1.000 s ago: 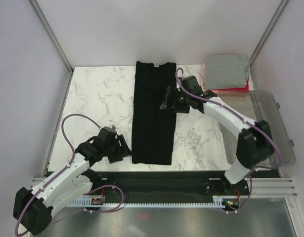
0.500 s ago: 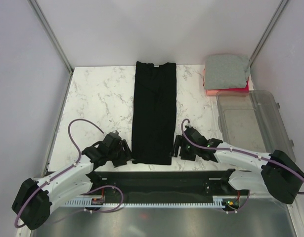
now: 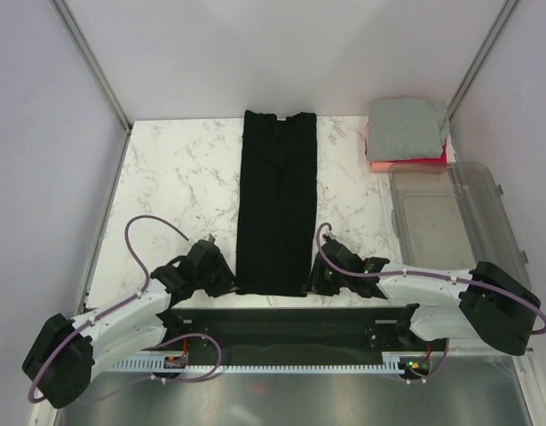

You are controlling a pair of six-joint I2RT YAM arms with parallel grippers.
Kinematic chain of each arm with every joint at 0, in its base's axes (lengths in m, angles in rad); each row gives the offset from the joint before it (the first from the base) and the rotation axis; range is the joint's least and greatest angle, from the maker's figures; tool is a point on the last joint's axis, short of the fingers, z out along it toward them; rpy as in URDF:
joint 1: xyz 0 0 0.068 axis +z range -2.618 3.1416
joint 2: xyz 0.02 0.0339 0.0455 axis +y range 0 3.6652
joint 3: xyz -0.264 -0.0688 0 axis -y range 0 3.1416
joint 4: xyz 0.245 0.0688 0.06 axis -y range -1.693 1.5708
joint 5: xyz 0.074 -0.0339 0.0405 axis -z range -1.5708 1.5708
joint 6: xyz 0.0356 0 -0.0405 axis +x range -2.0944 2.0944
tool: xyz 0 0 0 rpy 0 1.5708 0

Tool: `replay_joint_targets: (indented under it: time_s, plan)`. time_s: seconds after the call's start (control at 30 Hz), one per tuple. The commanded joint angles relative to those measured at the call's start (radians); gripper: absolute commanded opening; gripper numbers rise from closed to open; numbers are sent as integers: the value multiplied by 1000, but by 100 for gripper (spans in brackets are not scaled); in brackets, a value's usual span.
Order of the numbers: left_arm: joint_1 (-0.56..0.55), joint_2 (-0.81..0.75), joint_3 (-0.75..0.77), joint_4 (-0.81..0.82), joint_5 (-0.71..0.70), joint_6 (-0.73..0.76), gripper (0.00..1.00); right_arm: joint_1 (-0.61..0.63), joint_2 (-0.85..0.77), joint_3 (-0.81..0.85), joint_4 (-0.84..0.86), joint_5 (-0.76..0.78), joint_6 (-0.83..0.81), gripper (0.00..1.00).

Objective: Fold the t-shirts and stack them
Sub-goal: Fold the tshirt

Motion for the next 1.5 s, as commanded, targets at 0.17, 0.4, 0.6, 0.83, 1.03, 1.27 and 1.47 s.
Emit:
replay_joint_targets:
  time_s: [0.17,0.4,0.6,0.83,1.03,1.27,1.47]
  plan:
    - [-14,44,-6,84,-43,-3,2,6,-32,-27,36,34,35,0]
    - [-127,-40,48,-37,-72,-57,2,11,-170,-8,-109,65,45,0]
    - [-270,-126,191,-220,-196,-117,2,56,-341,32,-287,99,82,0]
    - [-286,-8,459,-324,-328,-10,2,73,-324,280,-482,283,-10,0]
    - [-228,202,744,-369,-462,161,2,-81,-137,553,-524,320,-248,0]
    - [54,424,950,-257,-321,343,2,-262,151,831,-502,281,-425,0]
    - [208,677,1137,-215,-212,446,2,-408,382,1035,-465,199,-496,0]
